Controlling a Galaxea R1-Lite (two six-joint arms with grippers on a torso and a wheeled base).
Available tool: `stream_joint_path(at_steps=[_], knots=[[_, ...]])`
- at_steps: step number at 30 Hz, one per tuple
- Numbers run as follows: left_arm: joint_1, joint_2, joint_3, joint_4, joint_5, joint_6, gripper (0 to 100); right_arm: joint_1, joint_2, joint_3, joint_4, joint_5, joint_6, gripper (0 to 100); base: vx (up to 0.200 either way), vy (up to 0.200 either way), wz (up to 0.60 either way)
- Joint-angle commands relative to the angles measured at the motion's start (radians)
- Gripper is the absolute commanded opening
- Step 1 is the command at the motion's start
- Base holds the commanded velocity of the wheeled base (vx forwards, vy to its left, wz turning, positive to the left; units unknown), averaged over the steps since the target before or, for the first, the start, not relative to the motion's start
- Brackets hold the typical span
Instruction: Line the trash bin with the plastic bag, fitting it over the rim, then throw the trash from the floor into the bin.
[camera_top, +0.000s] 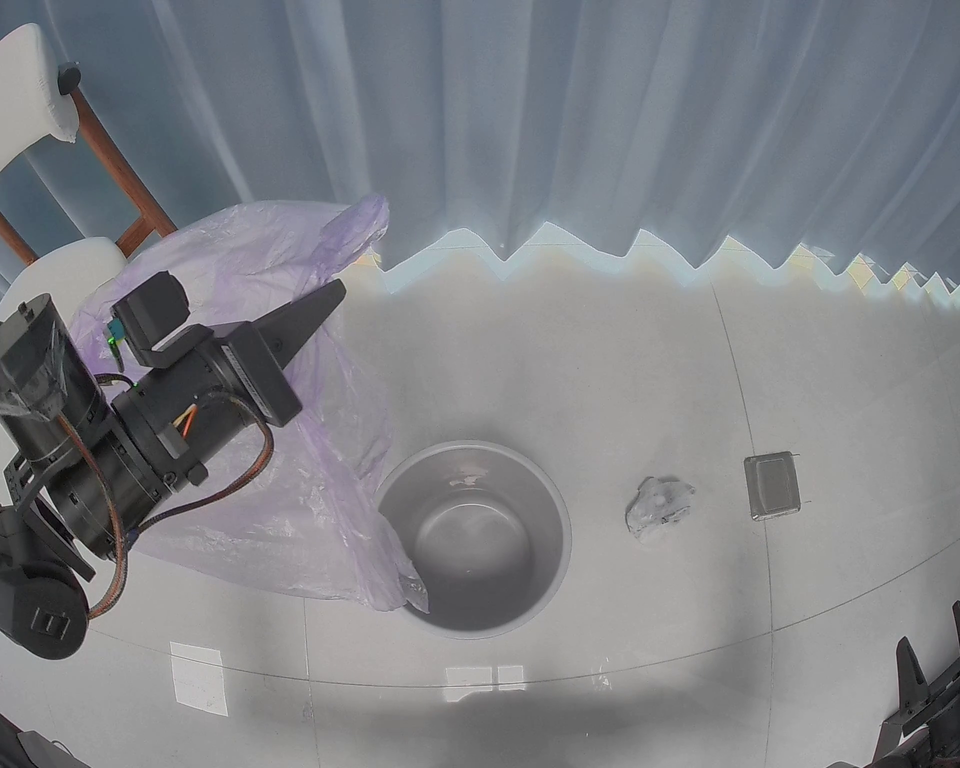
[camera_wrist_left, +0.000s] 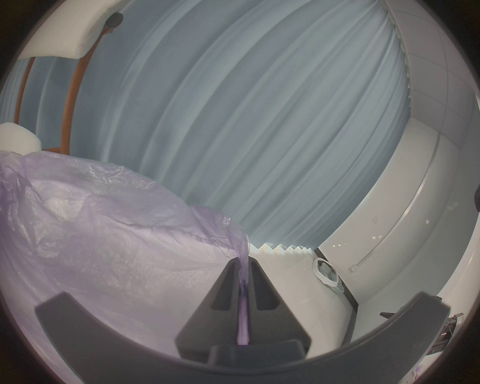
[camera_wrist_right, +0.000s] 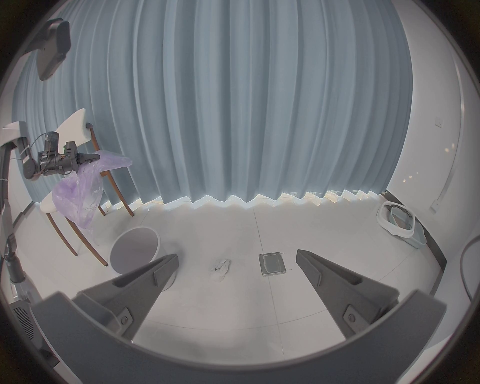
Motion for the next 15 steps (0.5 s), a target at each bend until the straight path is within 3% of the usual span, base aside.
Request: stream_joint_path(at_steps=[1, 9, 15], knots=[[-0.029, 0.039, 0.0, -0.023, 0.0, -0.001, 0, 0.0, -0.017, 0.018, 0.0, 0.0, 0.0, 100, 0.0, 0.0, 0.0], [-0.089, 0.106, -0.002, -0.139, -0.003, -0.024, 0, 0.0, -0.017, 0.018, 0.0, 0.0, -0.001, 100, 0.0, 0.0, 0.0], [-0.102, 0.16, -0.081, -0.181, -0.026, -0.023, 0, 0.0, -0.017, 0.018, -0.002, 0.0, 0.0, 100, 0.0, 0.0, 0.0]])
